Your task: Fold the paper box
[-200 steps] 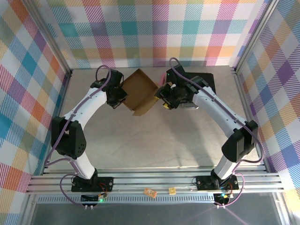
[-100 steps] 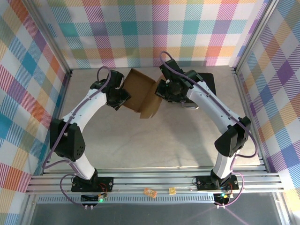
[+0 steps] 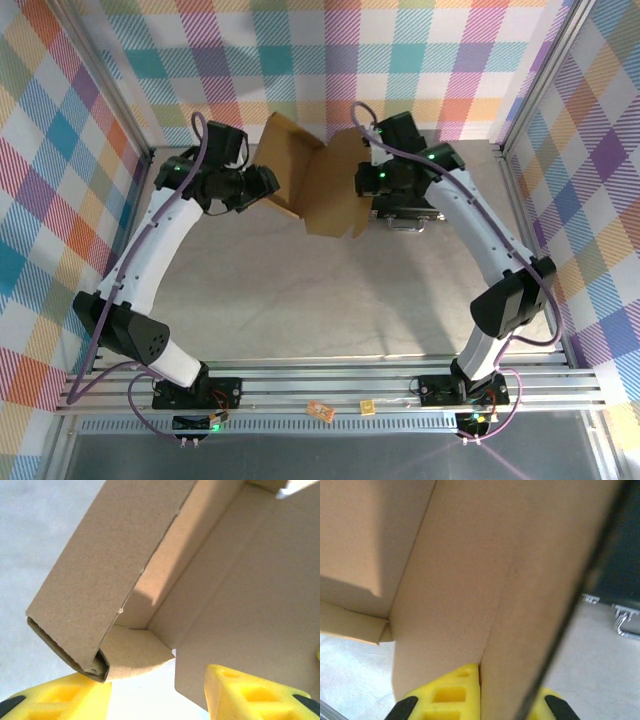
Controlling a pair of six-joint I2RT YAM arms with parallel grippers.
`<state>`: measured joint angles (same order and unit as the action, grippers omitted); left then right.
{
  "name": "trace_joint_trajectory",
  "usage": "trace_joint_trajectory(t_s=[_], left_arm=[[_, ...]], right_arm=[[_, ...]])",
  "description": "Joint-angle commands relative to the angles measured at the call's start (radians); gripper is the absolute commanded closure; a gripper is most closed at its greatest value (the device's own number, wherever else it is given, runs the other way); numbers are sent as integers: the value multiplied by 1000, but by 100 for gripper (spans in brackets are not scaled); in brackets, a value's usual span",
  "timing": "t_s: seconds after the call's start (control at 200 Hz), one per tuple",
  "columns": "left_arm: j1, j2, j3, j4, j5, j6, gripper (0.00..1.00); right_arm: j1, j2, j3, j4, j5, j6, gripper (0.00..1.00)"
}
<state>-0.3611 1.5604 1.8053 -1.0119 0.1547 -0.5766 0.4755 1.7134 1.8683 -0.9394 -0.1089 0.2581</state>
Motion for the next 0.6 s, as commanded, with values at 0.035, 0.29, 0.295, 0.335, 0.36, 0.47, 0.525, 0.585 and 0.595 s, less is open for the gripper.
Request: trace_joint_trajectory(t_s=[0.035, 0.29, 0.295, 0.335, 0.36, 0.47, 0.525, 0.585, 0.595], left_arm=[[25, 82, 105, 63, 110, 147, 46], [-18, 55, -143, 260, 207, -118, 38], [-19, 55, -150, 262, 207, -126, 38], [-24, 51, -201, 280, 197, -191, 36], [-26, 46, -236, 293, 185, -239, 35], [-39, 0, -374, 393, 117, -423, 25], [-45, -19, -410, 427, 77, -486, 24], [-50, -33, -424, 441, 33, -528, 22], [-51, -35, -425, 443, 28, -536, 21]], right_arm=[[-20, 5, 28, -117, -125, -196, 100], [-60, -35, 30, -23, -69, 242, 100], [-59, -35, 29, -21, -70, 254, 100], [-48, -45, 10, 18, -83, 328, 100], [-34, -48, 6, 28, -76, 360, 100], [39, -24, 49, 2, 0, 416, 100], [68, -2, 85, -49, 44, 429, 100], [91, 13, 104, -84, 80, 434, 100], [94, 14, 103, -90, 86, 436, 100]])
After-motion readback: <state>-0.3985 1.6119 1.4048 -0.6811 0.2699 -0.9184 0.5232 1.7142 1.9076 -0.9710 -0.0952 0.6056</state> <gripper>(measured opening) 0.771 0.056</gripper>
